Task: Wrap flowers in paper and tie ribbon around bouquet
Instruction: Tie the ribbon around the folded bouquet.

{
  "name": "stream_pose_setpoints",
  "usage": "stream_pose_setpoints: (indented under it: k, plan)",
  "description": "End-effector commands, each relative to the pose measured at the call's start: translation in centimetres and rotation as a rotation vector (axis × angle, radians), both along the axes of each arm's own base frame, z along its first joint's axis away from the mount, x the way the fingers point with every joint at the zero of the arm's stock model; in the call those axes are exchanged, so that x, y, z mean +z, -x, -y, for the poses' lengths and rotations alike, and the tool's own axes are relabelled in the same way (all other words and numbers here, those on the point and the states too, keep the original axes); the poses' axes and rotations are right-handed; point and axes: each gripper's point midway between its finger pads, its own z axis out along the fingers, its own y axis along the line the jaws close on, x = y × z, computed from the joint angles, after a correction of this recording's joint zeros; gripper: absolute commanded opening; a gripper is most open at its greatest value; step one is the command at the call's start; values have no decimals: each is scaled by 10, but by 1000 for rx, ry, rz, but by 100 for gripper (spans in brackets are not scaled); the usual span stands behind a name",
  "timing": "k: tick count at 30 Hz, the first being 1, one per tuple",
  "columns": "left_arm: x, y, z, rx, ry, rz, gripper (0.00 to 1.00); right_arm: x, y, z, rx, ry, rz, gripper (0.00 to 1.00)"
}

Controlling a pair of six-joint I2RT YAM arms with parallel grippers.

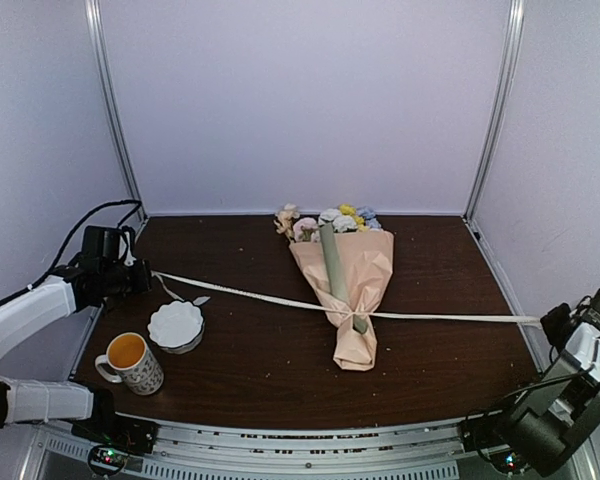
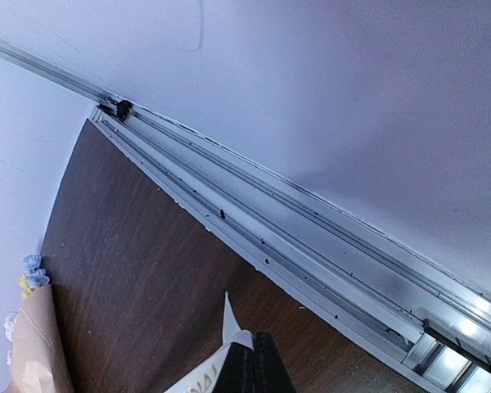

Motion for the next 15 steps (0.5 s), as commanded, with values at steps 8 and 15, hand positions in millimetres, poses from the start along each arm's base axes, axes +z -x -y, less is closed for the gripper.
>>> stream_pose_setpoints:
  k: [8, 15]
  plan:
    - [76, 6, 223, -825, -140, 313, 0, 160, -72, -127, 476, 276, 405, 0]
    - [111, 86, 342, -1421, -190, 442, 62, 315, -57, -283, 996, 254, 763, 0]
